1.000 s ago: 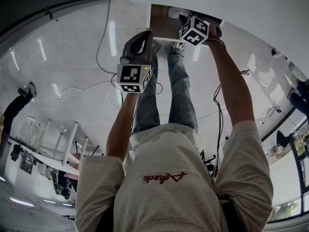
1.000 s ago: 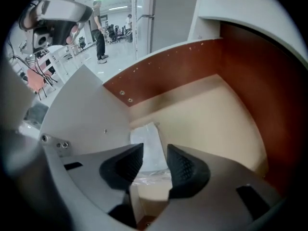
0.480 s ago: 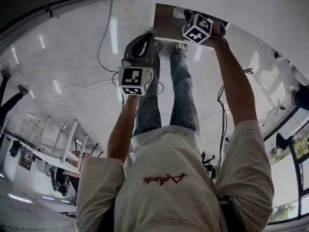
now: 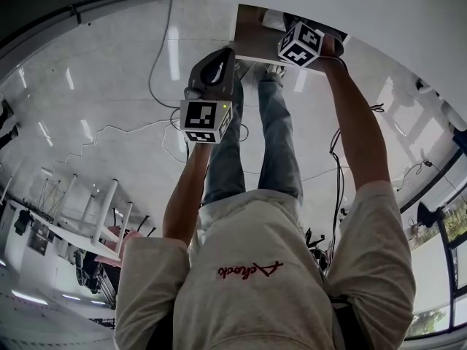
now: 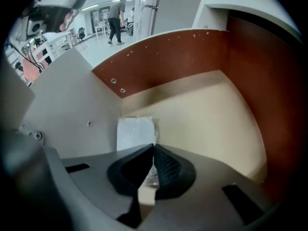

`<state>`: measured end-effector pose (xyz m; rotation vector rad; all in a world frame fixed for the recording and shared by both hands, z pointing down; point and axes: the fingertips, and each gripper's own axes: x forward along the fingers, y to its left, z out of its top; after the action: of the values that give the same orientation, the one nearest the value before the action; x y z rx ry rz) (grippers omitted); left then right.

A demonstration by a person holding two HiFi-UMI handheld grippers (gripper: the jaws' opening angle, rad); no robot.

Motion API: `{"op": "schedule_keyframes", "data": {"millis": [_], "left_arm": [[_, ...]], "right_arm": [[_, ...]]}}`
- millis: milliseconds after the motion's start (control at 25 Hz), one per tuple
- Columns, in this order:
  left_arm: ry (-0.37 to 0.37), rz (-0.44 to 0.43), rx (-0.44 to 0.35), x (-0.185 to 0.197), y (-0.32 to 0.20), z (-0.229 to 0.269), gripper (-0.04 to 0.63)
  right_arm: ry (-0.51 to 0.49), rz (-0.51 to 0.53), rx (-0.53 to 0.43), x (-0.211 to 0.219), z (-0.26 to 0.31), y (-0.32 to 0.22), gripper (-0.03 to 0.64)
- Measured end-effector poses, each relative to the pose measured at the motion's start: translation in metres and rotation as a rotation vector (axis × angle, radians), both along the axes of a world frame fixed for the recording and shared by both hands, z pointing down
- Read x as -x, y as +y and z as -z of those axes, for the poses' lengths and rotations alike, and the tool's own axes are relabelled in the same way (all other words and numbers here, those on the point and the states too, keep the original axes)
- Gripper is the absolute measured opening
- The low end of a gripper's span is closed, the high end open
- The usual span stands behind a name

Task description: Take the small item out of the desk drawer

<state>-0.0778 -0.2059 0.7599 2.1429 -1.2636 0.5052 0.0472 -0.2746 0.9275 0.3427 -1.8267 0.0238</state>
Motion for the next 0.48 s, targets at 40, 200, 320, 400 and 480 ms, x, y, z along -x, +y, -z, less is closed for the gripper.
{"op": "schedule_keyframes", "data": {"millis": [40, 200, 320, 400, 480], "left_arm": [[-0.001, 0.001, 0.001, 0.001, 0.001, 0.0, 0.009], [-0.003, 0.0, 0.001, 0.003, 0.004, -0.001, 0.009], [-0.002, -0.004, -0.001, 0.001, 0.009, -0.001, 0.009], [-0.002, -0.007, -0.003, 0.0, 0.009, 0.001, 0.009], [0.001, -0.012, -0.007, -0.002, 0.009, 0.003, 0.009]], "right_arm": [[0.0, -0.005, 0.003, 0.001, 0.0, 0.0, 0.015], [-0.003, -0.015, 0.008, 0.003, 0.0, 0.0, 0.012], [-0.005, -0.018, -0.007, 0.002, 0.003, 0.002, 0.012], [-0.013, -0.03, -0.019, 0.001, 0.008, 0.001, 0.012], [-0.023, -0.05, -0.035, 0.001, 0.015, 0.0, 0.012]]}}
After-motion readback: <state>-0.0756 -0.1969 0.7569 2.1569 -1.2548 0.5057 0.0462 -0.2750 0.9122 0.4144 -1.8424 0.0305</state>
